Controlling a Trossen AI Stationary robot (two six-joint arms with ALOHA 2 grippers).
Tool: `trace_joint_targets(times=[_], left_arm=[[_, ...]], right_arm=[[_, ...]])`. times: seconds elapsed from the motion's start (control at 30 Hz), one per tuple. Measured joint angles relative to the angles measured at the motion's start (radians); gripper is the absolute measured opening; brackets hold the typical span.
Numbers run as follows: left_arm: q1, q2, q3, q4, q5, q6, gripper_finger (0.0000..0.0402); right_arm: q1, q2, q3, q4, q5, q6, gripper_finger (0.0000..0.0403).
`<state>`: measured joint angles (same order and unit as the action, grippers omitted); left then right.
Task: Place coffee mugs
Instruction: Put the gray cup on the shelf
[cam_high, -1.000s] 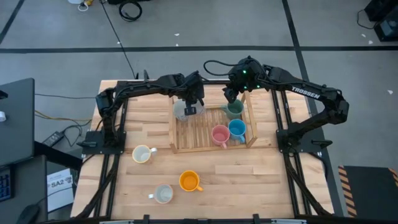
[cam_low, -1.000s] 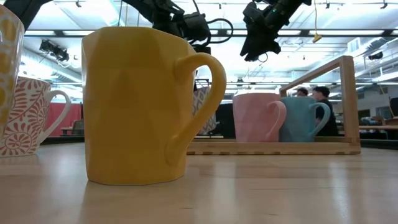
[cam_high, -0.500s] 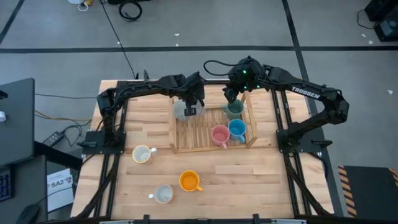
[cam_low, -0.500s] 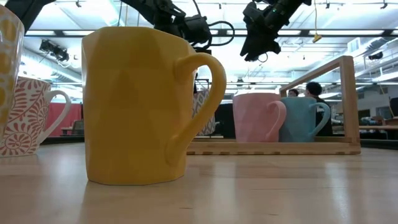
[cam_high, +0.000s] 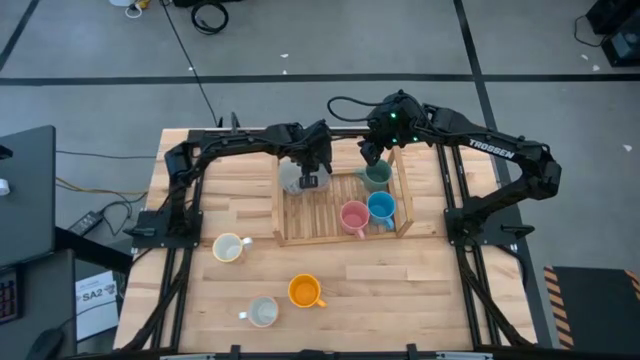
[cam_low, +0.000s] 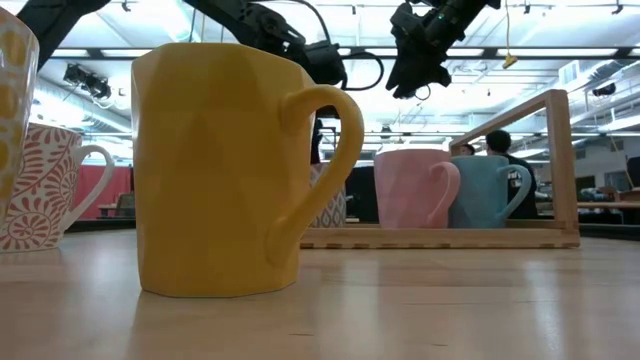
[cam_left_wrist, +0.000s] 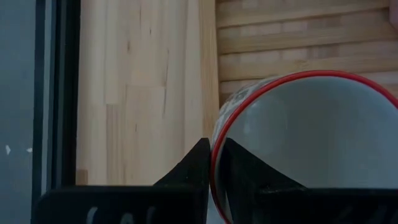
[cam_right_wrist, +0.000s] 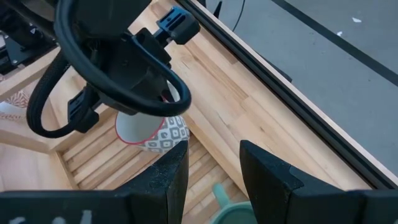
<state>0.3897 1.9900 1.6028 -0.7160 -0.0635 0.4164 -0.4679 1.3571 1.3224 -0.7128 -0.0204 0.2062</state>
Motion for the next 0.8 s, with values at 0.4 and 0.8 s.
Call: trace_joint_targets(times=[0.4, 0.8], left_arm=[[0.000, 0.003, -0.002, 0.017, -0.003, -0.002, 0.0041], [0.000, 0.006, -0.004, 0.025, -0.007, -0.005, 0.0061]], right_arm=[[0.000, 0.000, 0.000, 0.000, 0.000, 0.000, 0.0150], [0.000, 0.000, 0.000, 0.000, 0.000, 0.000, 0.0150]])
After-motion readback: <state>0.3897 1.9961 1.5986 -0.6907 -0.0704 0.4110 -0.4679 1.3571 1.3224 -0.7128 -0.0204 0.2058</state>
